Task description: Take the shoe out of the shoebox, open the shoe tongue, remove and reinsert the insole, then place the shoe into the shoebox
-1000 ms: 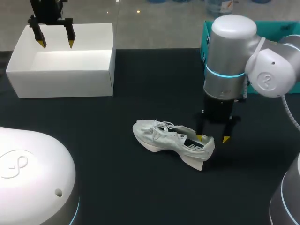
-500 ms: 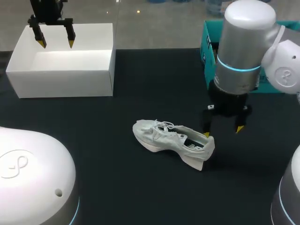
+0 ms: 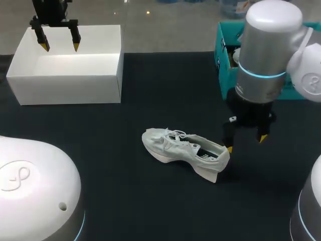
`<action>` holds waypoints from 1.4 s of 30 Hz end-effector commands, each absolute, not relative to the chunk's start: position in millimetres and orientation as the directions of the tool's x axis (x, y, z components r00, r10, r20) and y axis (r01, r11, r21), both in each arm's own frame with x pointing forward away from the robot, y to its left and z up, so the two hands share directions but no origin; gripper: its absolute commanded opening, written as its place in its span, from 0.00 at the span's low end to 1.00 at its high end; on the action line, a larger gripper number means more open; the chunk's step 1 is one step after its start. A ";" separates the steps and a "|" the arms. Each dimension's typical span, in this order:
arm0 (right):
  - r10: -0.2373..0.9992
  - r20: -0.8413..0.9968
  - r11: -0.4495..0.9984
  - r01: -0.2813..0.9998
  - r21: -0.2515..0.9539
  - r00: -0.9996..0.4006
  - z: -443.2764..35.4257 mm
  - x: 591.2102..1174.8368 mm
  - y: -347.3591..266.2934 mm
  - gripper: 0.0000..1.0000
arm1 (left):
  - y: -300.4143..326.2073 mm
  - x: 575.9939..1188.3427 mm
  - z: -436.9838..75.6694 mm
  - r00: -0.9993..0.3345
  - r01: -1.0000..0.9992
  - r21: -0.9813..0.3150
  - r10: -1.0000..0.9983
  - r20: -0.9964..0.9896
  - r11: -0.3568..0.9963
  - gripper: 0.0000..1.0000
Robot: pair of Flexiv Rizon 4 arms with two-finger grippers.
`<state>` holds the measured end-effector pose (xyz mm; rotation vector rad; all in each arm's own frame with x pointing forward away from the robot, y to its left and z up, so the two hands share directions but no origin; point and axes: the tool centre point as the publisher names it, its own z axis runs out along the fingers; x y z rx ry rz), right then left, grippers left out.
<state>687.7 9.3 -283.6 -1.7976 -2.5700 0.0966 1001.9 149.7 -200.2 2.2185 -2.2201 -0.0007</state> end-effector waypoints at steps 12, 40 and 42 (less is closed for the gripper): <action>0.689 0.000 0.723 0.686 0.078 -0.725 -274.0 695.9 -35.6 1.00 | 149.6 1001.4 -200.2 0.000 -1.000 0.002 -1.000 0.001 0.000 1.00; 0.267 -0.028 0.870 0.229 0.437 -0.963 -272.8 683.0 -107.5 1.00 | 149.6 1001.4 -200.2 0.000 -1.000 0.002 -1.000 0.001 0.000 1.00; 0.267 -0.028 0.870 0.229 0.437 -0.963 -272.8 683.0 -107.5 1.00 | 149.6 1001.4 -200.2 0.000 -1.000 0.002 -1.000 0.001 0.000 1.00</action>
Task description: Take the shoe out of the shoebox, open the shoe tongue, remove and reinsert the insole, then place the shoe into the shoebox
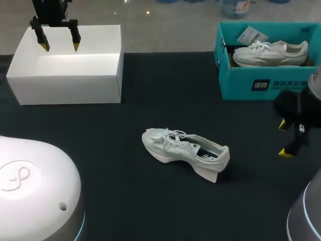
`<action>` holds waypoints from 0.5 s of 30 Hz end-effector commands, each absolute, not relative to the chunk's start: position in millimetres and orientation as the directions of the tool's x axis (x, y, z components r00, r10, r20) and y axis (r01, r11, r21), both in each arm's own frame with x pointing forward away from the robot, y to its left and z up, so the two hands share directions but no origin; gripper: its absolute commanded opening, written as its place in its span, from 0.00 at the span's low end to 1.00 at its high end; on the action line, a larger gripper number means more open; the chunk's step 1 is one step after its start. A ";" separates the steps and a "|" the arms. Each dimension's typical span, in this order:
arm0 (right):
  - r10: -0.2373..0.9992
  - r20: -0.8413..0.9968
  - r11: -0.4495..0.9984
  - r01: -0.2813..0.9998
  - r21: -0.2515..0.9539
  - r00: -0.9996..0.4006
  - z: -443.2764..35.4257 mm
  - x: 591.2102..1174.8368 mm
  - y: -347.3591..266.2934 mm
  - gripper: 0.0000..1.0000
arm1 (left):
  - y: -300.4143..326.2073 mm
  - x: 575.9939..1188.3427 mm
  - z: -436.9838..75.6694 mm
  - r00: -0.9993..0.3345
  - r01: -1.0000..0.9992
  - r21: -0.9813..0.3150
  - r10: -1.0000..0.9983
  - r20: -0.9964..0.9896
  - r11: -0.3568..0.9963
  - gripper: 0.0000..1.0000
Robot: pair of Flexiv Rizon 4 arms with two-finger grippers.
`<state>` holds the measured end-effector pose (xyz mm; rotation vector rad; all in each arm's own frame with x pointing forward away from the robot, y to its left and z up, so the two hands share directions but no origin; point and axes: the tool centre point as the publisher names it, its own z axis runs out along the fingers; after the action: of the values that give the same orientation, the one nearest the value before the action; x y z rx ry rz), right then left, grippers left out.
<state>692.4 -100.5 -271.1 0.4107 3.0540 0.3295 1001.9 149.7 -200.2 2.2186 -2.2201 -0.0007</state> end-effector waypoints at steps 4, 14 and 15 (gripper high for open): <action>0.223 -0.003 0.853 0.194 0.484 -0.975 -268.4 686.7 -114.0 1.00 | 149.6 1001.4 -200.2 0.000 -1.000 0.002 -1.000 0.001 0.000 1.00; 0.004 -0.002 0.711 0.001 0.703 -1.000 -264.6 703.2 -120.0 1.00 | 149.6 1001.4 -200.2 0.000 -1.000 0.002 -1.000 0.001 0.000 1.00; -0.008 -0.014 0.682 -0.016 0.731 -1.000 -266.6 705.3 -121.8 1.00 | 149.6 1001.4 -200.2 0.000 -1.000 0.002 -1.000 0.001 0.000 1.00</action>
<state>696.1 -115.9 -258.1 0.0782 2.9981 0.8435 1001.9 149.7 -200.3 2.2186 -2.2201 -0.0008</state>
